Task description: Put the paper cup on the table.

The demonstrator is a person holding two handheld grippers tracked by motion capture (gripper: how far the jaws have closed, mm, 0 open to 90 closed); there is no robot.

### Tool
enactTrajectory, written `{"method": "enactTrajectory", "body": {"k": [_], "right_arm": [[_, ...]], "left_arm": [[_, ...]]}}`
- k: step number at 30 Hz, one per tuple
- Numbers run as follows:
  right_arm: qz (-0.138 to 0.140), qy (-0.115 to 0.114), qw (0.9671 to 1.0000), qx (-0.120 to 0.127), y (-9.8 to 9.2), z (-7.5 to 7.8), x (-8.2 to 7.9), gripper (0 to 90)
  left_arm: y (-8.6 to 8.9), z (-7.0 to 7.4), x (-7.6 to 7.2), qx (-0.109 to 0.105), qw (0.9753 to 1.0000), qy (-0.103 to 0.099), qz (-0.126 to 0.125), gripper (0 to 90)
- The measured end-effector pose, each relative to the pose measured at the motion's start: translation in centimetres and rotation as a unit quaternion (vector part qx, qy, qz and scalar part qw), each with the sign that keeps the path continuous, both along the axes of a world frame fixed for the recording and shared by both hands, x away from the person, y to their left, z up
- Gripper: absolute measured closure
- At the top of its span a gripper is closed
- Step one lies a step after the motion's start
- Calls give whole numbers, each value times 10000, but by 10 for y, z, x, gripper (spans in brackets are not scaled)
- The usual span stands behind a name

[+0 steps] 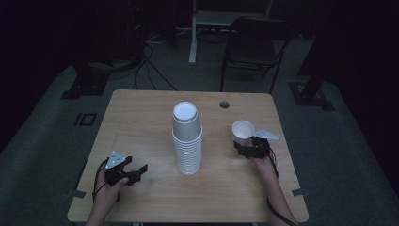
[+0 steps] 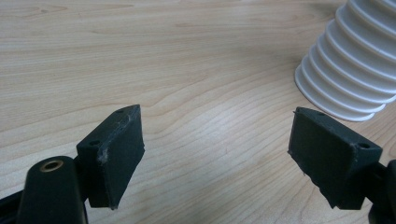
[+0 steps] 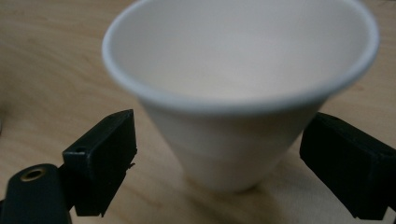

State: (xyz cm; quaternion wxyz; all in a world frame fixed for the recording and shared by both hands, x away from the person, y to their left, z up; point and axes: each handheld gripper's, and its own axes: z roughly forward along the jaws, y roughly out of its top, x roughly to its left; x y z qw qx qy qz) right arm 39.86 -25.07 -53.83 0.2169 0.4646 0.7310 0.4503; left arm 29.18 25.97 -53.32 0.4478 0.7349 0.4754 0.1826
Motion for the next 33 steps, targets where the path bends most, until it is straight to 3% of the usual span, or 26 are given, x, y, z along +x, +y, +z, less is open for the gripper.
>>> {"method": "enactTrajectory", "body": {"k": [7, 16, 25, 33], "right_arm": [[58, 20, 9999, -97, -8, -4, -13, 102], [-49, 15, 10000, 26, -24, -4, -34, 102], [-15, 20, 9999, -158, -34, -4, -56, 102], [-335, 24, 9994, -38, -40, -2, -79, 103]], "left_arm": [[1, 0, 0, -13, 10000, -7, 27, 187], [2, 0, -1, -42, 10000, 45, 41, 188], [3, -2, -1, -17, 9999, 96, 98, 187], [9, -3, -5, 40, 9995, 166, 263, 187]]}}
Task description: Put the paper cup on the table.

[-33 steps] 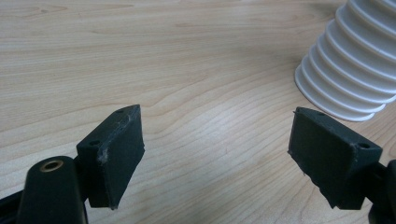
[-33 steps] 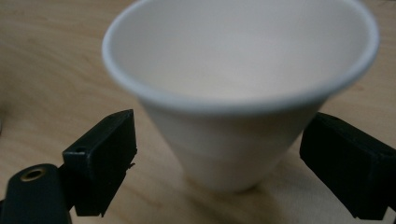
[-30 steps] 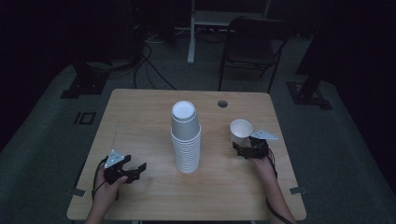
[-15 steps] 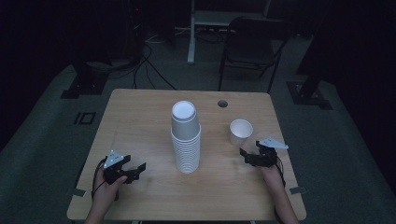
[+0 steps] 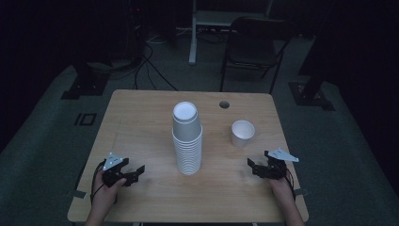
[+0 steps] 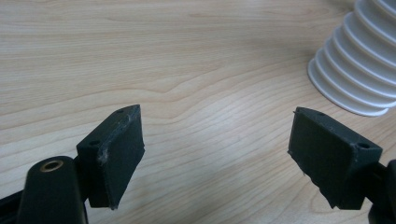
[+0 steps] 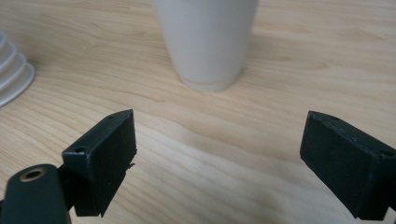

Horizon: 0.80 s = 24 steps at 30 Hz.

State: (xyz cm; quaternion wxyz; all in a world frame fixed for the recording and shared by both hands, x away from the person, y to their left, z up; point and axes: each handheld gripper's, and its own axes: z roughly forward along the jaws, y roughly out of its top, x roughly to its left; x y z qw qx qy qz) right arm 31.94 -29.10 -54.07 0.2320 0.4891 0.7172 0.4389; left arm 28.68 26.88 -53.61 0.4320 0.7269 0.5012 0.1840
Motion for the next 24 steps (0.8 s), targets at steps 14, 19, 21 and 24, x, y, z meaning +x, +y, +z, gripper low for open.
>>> {"method": "enactTrajectory", "body": {"k": [14, 19, 21, 24], "right_arm": [[-485, 89, 9986, -176, -19, -4, -27, 103], [-637, 115, 9973, -358, -26, -4, -33, 103], [-733, 130, 9961, -483, -30, -4, -36, 103], [-955, 224, 9932, -622, -34, -5, -38, 103]], "left_arm": [[11, -6, -1, 142, 9992, 239, 289, 187], [19, -8, -4, 137, 9982, 308, 491, 187], [21, -9, -5, 214, 9976, 306, 588, 188], [25, -10, -7, 187, 9964, 362, 743, 187]]}}
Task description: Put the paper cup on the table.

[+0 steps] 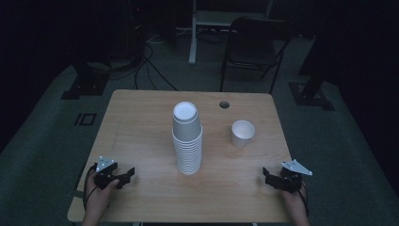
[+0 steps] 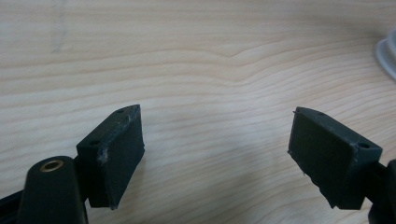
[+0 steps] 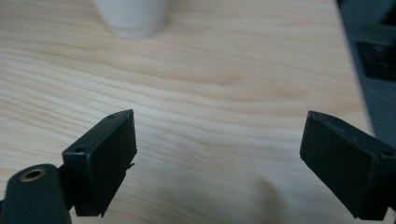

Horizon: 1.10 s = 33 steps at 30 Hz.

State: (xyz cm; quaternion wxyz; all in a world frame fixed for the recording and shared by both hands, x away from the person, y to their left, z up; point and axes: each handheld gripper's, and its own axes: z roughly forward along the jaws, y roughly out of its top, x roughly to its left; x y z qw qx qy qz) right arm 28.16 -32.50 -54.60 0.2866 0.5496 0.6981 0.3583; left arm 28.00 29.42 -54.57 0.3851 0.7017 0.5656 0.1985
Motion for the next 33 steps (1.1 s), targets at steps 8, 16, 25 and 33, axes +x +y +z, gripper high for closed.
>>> {"method": "enactTrajectory", "body": {"k": [8, 16, 25, 33], "right_arm": [[-422, 227, 9988, -80, -7, -3, -3, 103], [-699, 601, 9957, -82, -13, -8, 1, 109], [-753, 716, 9946, 8, -14, -9, 3, 119], [-749, 716, 9946, 7, -14, -9, 3, 119]], "left_arm": [[8, -1, -4, 35, 9996, 100, 276, 188], [17, -2, -5, 74, 9975, 167, 682, 188], [14, -2, -5, 407, 9940, 206, 993, 188], [3, -2, -4, 889, 9877, 322, 1248, 145]]}}
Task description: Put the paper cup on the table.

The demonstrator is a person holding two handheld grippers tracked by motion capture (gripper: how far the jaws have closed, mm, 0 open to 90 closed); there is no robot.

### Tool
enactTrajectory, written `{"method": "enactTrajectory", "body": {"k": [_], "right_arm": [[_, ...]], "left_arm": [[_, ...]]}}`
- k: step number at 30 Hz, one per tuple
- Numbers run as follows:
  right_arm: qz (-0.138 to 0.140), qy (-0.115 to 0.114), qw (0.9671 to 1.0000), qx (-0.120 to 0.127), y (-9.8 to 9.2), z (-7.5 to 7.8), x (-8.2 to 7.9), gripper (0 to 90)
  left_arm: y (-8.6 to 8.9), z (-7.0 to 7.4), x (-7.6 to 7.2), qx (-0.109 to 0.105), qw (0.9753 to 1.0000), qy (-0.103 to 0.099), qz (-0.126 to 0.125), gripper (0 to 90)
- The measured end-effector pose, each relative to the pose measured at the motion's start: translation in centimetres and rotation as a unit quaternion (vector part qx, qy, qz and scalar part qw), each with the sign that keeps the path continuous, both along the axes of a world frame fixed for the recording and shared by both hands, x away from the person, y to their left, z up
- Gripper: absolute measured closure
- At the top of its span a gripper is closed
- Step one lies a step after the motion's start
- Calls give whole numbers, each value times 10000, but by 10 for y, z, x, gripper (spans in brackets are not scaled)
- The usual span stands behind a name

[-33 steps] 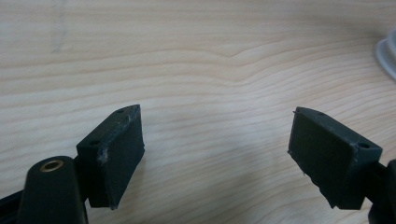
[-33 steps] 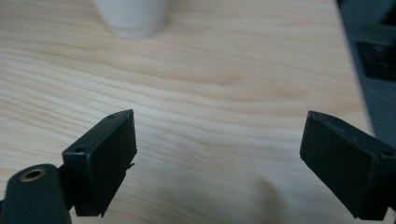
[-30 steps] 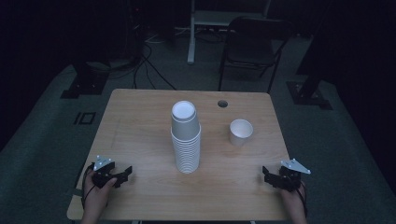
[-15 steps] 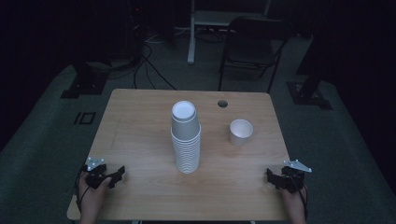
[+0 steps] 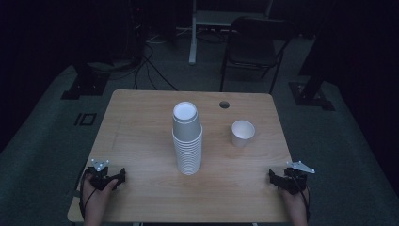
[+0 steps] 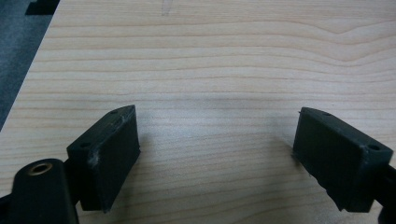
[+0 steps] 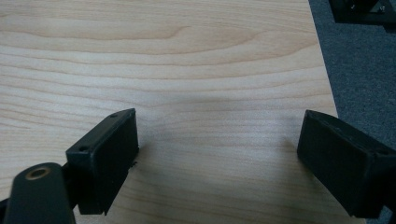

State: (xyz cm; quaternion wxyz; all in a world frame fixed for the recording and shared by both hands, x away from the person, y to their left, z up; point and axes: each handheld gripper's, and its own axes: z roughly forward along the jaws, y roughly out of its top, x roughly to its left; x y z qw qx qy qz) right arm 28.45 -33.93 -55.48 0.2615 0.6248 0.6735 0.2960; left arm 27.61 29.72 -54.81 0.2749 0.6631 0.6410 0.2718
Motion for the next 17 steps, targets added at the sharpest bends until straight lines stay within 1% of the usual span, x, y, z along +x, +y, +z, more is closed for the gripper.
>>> {"method": "enactTrajectory", "body": {"k": [1, 2, 4, 7, 11, 13, 14, 17], "right_arm": [[0, 1, 10000, 1, 0, 0, 0, 119], [0, 1, 10000, 1, 0, 0, 0, 119], [1, 0, 10000, 1, 0, 0, 0, 119], [4, -1, 10000, 2, 0, 0, 0, 119], [7, 0, 10000, 4, 0, 0, 0, 119], [10, 0, 10000, 5, 0, 0, 0, 119], [14, 0, 10000, 5, 0, 0, 0, 119], [20, 0, 10000, 6, 0, 0, 0, 119]], "left_arm": [[0, 0, 0, 0, 10000, 0, 0, 145], [-1, 0, 1, -8, 9999, 15, 127, 145], [-1, -1, 1, -11, 9997, 59, 235, 93], [-2, -1, 2, -10, 9991, 52, 430, 85], [-2, -1, 3, -22, 9975, 60, 698, 82], [-1, -1, 4, -29, 9960, 139, 886, 28], [-1, -2, 5, -27, 9956, 155, 919, 7], [-1, -1, 5, -24, 9954, 159, 942, 4]]}}
